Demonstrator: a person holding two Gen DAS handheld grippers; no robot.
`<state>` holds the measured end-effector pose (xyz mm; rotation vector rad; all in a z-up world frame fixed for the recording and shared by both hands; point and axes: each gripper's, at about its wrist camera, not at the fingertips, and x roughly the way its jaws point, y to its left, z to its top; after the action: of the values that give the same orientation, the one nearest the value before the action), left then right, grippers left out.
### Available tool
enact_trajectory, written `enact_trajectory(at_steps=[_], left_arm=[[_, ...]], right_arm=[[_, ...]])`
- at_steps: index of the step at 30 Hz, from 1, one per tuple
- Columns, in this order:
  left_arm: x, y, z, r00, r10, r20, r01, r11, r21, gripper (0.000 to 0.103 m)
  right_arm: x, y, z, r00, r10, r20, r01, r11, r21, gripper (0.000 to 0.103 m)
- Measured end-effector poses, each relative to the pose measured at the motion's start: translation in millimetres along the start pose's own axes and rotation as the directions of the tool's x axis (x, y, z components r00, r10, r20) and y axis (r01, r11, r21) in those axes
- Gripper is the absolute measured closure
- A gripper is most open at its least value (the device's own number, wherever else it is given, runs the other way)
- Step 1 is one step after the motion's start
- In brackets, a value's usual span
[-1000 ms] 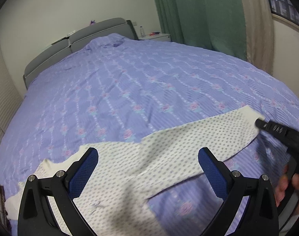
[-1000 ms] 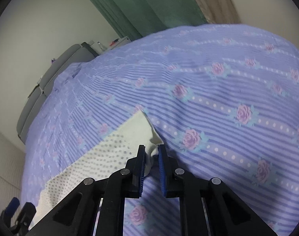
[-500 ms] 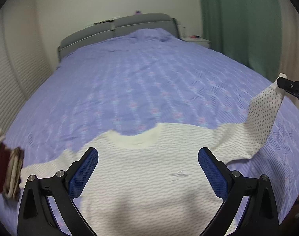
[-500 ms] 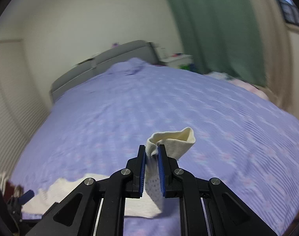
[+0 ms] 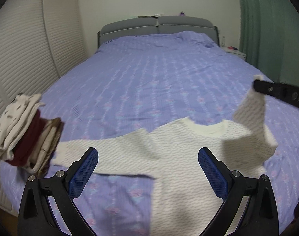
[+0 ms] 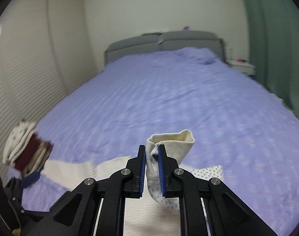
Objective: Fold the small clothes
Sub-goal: 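Grasp the sleeve cuff with the right tool and lift it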
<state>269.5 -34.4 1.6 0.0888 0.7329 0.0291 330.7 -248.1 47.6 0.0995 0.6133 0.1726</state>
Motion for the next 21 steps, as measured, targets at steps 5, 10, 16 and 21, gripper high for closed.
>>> enact_trajectory(at_steps=[5, 10, 16, 21], left_arm=[[9.1, 28.1, -10.6, 0.999, 0.039, -0.029, -0.040, 0.999, -0.022, 0.000], [19.4, 43.2, -19.9, 0.996, 0.062, -0.060, -0.065, 0.997, -0.036, 0.000], [24.8, 49.8, -24.4, 0.995, 0.079, -0.068, -0.081, 0.996, -0.028, 0.000], [24.8, 48.8, -27.7, 0.997, 0.061, -0.048, -0.061, 0.998, -0.006, 0.000]], right_arm=[[45.2, 44.9, -23.6, 0.992, 0.060, -0.110, -0.067, 0.996, -0.063, 0.089], [88.4, 74.5, -48.1, 0.973, 0.063, -0.220, -0.085, 0.992, -0.094, 0.089], [112.2, 80.9, -64.5, 0.949, 0.086, -0.305, -0.112, 0.991, -0.071, 0.067], [73.9, 78.9, -59.3, 0.972, 0.082, -0.221, -0.103, 0.991, -0.086, 0.056]])
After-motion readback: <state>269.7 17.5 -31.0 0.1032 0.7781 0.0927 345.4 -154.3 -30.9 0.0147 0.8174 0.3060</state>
